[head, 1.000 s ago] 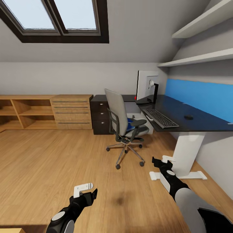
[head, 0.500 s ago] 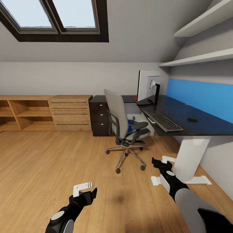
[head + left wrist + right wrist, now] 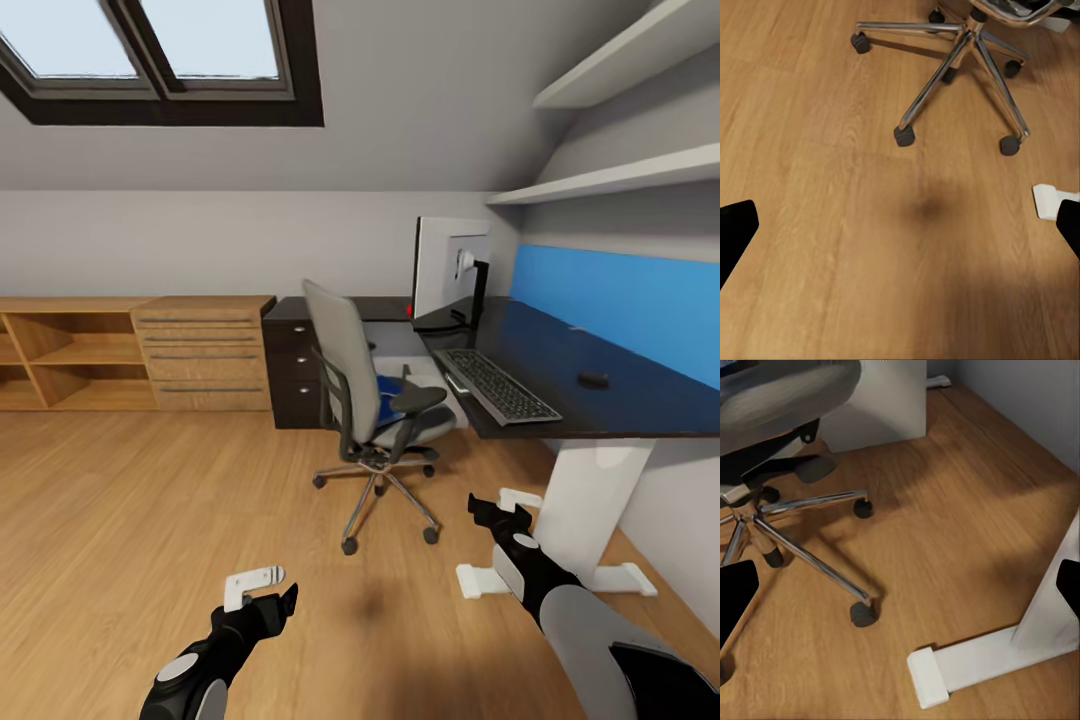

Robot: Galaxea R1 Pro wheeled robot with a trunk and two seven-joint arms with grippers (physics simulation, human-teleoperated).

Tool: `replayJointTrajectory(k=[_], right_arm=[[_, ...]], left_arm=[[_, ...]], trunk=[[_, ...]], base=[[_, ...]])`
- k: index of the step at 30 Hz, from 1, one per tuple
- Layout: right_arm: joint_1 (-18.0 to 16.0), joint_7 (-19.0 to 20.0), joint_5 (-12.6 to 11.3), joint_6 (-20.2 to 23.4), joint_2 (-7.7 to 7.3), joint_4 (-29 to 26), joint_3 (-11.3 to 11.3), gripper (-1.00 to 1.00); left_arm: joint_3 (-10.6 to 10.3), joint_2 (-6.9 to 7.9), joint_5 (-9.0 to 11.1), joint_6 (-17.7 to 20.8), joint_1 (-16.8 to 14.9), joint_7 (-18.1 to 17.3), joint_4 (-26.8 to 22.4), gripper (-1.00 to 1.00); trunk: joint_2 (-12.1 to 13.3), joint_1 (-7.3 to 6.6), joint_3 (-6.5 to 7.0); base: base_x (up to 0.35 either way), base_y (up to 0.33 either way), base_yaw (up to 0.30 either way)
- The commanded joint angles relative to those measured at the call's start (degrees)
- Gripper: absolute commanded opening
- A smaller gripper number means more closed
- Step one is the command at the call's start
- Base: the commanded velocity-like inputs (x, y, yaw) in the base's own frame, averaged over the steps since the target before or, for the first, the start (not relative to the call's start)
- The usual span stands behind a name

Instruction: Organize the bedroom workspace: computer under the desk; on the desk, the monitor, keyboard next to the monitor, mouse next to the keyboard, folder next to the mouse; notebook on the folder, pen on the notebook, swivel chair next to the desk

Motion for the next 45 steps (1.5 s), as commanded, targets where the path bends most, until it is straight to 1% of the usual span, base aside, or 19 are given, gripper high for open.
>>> replayJointTrajectory(k=[1,11,18,27,40,45], right_arm=[[-0.03,-0.07,-0.06,-0.21,0.02,0.08,-0.03,1.00],[-0.03,-0.09,-0.07,-0.21,0.40,0.19,0.10,1.00],[-0.03,-0.09,-0.19,-0.87,0.61,0.28,0.02,1.00],[-0.03,-0.16,-0.26,-5.05,0.67,0.88,0.01,1.00],[-0.03,-0.18,-0.24,-5.74,0.79,1.16,0.02,1.00],[-0.03,-0.18,-0.29,-5.74,0.80,1.16,0.03,1.00]], left_arm=[[-0.04,0.00,0.65,0.21,0.01,0.50,-0.07,1.00],[-0.04,0.00,0.77,0.22,0.04,0.50,-0.12,1.00],[0.97,-0.09,0.82,0.17,0.06,0.67,-0.39,1.00],[1.23,-0.17,0.81,0.20,0.05,0.68,-0.39,1.00],[1.26,-0.18,0.90,0.21,0.06,0.68,-0.34,1.00],[1.28,-0.14,0.88,0.21,0.06,0.68,-0.31,1.00]], trunk=[[-0.02,0.02,-0.05],[-0.02,0.02,-0.05],[-2.83,1.55,-1.30],[-6.44,3.53,-2.92],[-11.65,6.39,-5.25],[-11.65,6.39,-5.25]], base=[[0.209,-0.208,0.000],[0.060,-0.059,0.000],[0.000,0.000,0.000],[0.000,0.000,0.000],[0.000,0.000,0.000],[0.000,0.000,0.000]])
